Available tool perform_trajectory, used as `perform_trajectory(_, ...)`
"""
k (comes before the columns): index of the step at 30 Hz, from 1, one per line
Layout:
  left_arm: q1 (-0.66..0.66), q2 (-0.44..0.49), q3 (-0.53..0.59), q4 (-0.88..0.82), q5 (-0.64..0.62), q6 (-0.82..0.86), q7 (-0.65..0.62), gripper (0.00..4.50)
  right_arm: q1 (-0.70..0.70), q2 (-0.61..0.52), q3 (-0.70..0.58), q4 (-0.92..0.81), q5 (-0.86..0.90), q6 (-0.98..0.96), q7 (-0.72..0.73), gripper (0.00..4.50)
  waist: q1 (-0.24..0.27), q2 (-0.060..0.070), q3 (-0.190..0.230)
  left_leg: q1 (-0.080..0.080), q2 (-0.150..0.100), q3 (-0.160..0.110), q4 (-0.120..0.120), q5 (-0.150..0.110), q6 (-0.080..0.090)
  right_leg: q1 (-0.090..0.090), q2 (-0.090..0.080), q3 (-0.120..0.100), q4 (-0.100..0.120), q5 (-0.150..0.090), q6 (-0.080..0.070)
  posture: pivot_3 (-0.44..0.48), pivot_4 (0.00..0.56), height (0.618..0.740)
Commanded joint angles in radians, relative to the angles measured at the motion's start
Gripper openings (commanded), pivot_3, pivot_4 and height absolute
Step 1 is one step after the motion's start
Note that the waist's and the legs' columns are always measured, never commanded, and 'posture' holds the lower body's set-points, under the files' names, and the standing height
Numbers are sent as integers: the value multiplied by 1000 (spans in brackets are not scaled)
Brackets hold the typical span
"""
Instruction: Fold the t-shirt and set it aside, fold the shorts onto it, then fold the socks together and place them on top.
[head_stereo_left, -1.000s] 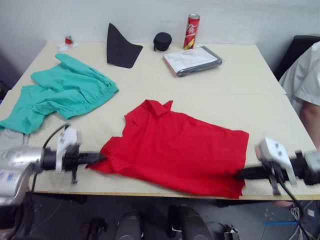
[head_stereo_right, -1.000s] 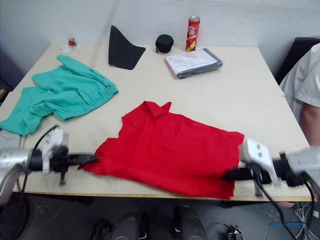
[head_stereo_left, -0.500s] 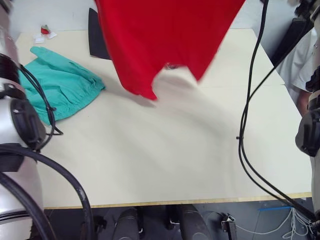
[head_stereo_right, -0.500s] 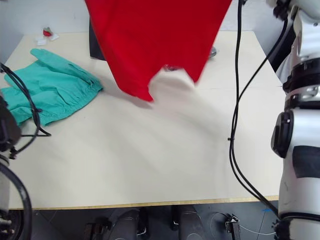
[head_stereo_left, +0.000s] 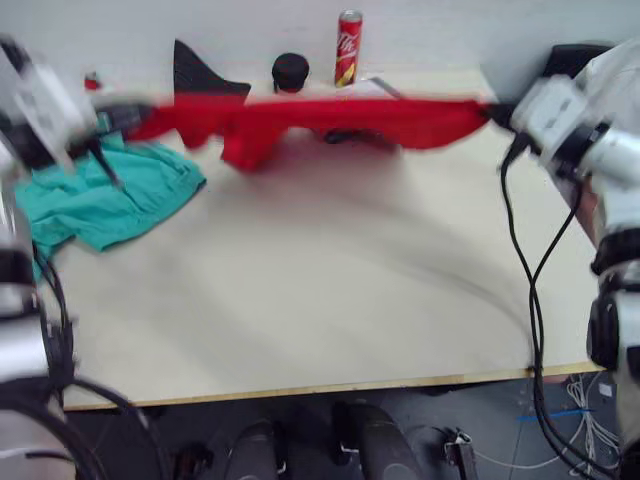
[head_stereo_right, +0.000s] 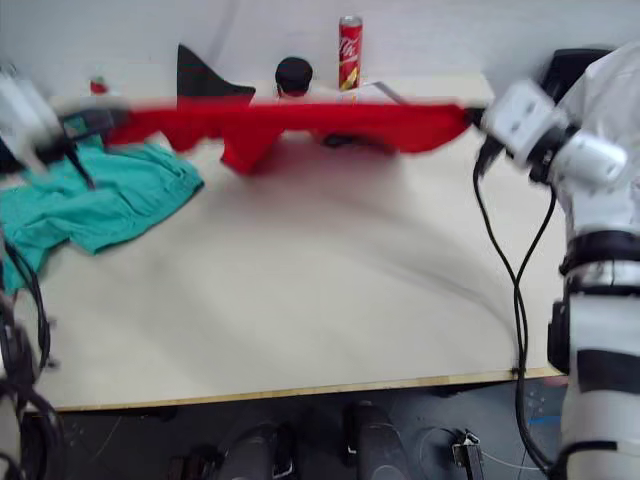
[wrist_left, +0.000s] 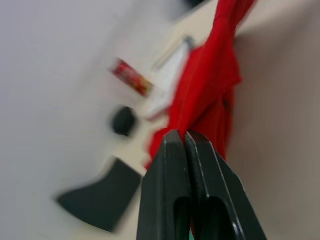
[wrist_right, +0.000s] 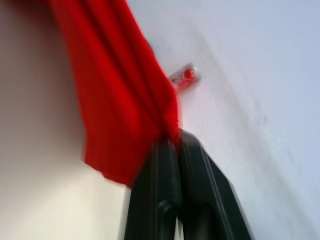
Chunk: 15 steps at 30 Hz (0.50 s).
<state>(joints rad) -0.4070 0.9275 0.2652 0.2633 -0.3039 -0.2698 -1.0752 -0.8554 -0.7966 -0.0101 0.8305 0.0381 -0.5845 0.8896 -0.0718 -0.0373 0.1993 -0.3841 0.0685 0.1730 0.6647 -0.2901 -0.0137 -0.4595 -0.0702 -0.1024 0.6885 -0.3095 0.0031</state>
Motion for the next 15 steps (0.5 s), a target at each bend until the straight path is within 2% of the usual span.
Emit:
perform_trajectory(1,325,-3,155,-368,-50,170,58,0,233,-56,-73,-259,87,91,25,17,4,0,0,-2,0,-2,0,0,0,-1,0,0,0,-1,0,0,150,740)
perform_trajectory(4,598,-57,159,-555,-18,234,86,0,451,-72,-109,-421,127,157,25,17,21,1,0,-3,-1,-5,0,-1,-1,-2,1,0,-5,-2,-1,0,150,740)
perform_trajectory(6,680,-72,149,-604,1,260,101,0,529,-93,-112,-426,106,117,36,17,29,2,0,0,-3,-7,1,0,1,3,1,0,-7,0,0,0,150,740)
perform_trajectory(8,724,-88,129,-635,6,275,113,0,599,-121,-114,-403,97,62,63,17,39,6,0,15,-3,-9,-2,-6,7,21,3,-2,-18,1,1,0,150,740)
perform_trajectory(10,745,-89,114,-655,12,293,112,0,657,-147,-119,-387,111,23,100,17,47,6,-4,18,2,-13,-2,-10,3,33,9,-5,-31,5,1,0,150,740)
perform_trajectory(15,782,-65,110,-682,13,354,99,0,756,-185,-153,-398,139,-29,139,17,45,7,-6,18,2,-13,-2,-8,7,33,9,-4,-28,4,1,0,150,740)
